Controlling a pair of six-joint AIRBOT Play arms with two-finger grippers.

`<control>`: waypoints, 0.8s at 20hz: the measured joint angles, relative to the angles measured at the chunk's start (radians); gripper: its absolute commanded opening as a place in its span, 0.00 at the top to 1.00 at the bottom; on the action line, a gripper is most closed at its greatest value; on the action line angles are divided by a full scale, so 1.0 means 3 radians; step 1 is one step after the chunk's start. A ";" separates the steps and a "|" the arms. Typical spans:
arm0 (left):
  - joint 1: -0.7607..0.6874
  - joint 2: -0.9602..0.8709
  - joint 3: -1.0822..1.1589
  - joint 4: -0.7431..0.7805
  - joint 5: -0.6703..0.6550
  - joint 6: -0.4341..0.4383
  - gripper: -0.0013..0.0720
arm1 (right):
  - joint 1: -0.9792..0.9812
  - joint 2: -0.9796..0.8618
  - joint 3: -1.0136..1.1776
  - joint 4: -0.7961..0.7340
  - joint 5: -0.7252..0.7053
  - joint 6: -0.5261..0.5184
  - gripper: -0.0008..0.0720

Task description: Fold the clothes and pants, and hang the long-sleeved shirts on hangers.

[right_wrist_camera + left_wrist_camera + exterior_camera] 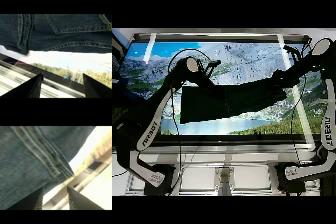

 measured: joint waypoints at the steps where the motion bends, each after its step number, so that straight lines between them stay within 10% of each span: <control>1: 0.0017 0.0000 0.0000 -0.0032 -0.0025 0.0025 0.47 | 0.0000 0.0000 0.0000 0.0001 0.0024 0.0000 0.24; 10: 0.0968 0.0356 -0.0337 0.0895 -0.0184 -0.0042 0.19 | 0.0000 0.0010 0.0000 0.0008 0.0134 0.0000 0.24; 16: 0.1845 0.0486 -0.1223 0.0240 0.0191 0.0284 0.19 | 0.0000 0.0023 0.0000 0.0022 0.0137 0.0019 0.24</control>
